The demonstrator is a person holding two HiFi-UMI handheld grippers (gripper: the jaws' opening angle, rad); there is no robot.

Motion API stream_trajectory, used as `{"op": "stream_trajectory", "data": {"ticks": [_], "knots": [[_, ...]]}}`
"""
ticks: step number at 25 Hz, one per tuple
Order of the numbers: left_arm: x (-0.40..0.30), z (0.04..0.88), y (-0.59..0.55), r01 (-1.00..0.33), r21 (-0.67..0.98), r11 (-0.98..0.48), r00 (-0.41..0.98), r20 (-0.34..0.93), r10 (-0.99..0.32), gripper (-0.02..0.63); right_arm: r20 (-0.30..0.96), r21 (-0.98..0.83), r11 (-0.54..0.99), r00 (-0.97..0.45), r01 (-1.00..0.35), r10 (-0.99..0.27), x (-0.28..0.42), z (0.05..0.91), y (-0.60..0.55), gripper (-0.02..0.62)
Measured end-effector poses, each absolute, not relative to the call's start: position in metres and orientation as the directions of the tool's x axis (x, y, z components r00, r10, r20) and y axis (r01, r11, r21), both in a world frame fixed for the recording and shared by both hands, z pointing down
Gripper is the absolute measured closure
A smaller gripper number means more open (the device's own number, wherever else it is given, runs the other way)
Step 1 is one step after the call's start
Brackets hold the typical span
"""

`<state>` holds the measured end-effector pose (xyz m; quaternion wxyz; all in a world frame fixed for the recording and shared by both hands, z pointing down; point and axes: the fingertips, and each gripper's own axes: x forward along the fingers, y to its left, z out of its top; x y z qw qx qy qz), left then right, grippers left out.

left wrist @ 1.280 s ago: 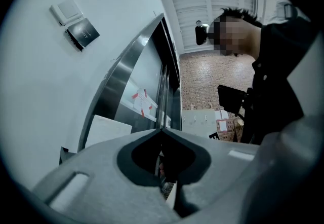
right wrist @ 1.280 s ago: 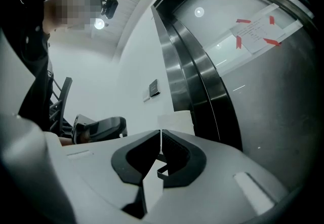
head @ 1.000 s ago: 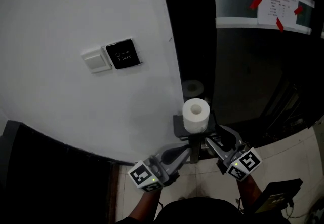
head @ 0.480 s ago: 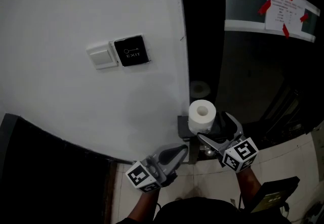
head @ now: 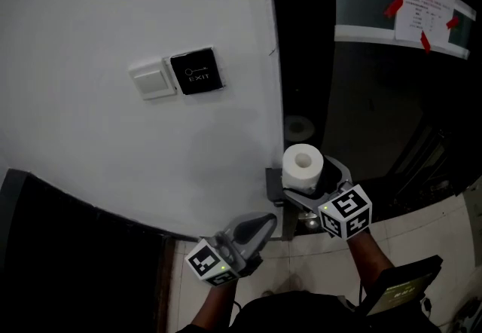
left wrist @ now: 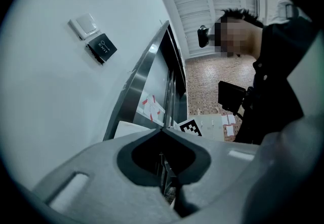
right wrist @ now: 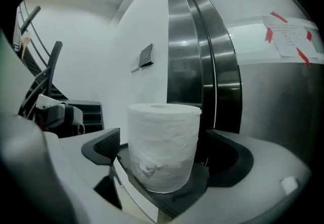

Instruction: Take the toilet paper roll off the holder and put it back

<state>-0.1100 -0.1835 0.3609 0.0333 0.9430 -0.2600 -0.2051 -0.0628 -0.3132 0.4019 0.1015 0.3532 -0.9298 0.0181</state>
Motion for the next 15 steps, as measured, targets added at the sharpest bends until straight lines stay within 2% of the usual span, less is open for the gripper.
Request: {"op": "stream_trajectory", "data": {"ticks": [3, 8, 12, 15], "knots": [[-0.115, 0.362, -0.183, -0.483, 0.172, -0.858, 0.776, -0.371, -0.511, 0.609, 0.236, 0.06, 0.731, -0.702, -0.679, -0.672, -0.066, 0.407, -0.319, 0.081], [-0.119, 0.36, -0.18, -0.489, 0.185, -0.853, 0.763, -0.383, -0.521, 0.609, 0.227, 0.06, 0.699, -0.672, -0.713, -0.705, -0.063, 0.405, -0.325, 0.081], [-0.121, 0.377, -0.181, -0.517, 0.175, -0.838, 0.774, -0.323, -0.545, 0.609, 0.228, 0.092, 0.685, -0.654, -0.723, -0.721, -0.064, 0.405, -0.328, 0.081], [-0.12, 0.366, -0.179, -0.502, 0.193, -0.843, 0.763, -0.359, -0.537, 0.608, 0.227, 0.128, 0.685, -0.651, -0.717, -0.724, -0.065, 0.407, -0.328, 0.083]]}}
